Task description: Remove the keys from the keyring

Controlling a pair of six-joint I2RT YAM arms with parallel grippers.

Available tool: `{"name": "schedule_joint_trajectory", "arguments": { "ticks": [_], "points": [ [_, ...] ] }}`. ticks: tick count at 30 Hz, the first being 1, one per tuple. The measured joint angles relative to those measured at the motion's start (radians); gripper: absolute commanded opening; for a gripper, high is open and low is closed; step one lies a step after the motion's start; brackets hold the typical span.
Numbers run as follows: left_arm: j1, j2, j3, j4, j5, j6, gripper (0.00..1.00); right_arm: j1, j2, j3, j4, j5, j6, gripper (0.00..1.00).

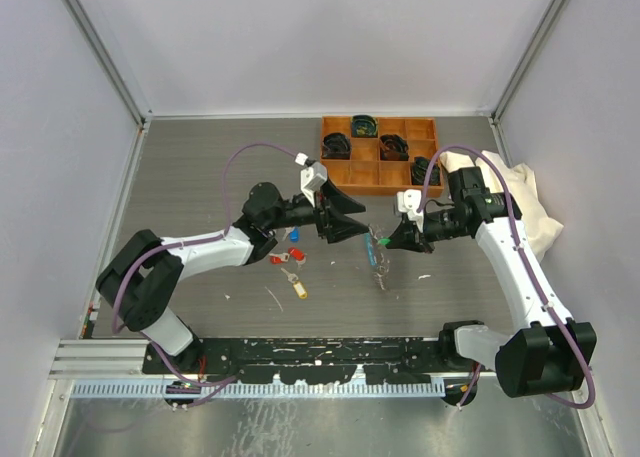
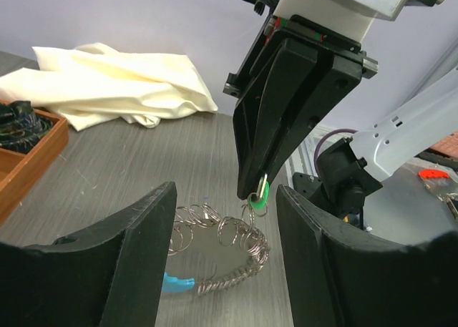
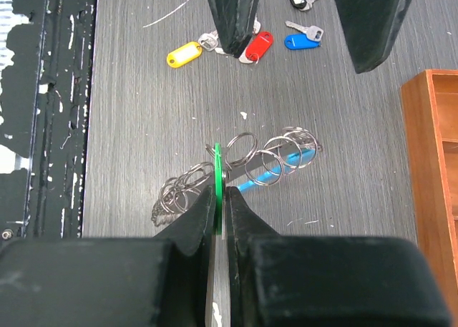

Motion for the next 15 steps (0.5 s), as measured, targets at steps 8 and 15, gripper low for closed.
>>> {"name": "schedule_joint_trajectory", "arguments": {
  "ticks": [8, 15],
  "points": [
    [0.000, -0.041, 0.034, -0.179, 0.014, 0.055, 0.61, 0.000, 0.000, 0.000, -0.002, 0.000, 0.000, 0.01],
    [0.000, -0.166, 0.115, -0.455, 0.016, 0.174, 0.61, 0.000, 0.018, 0.069, -0.054, 0.001, -0.023, 0.01]
  ]
}}
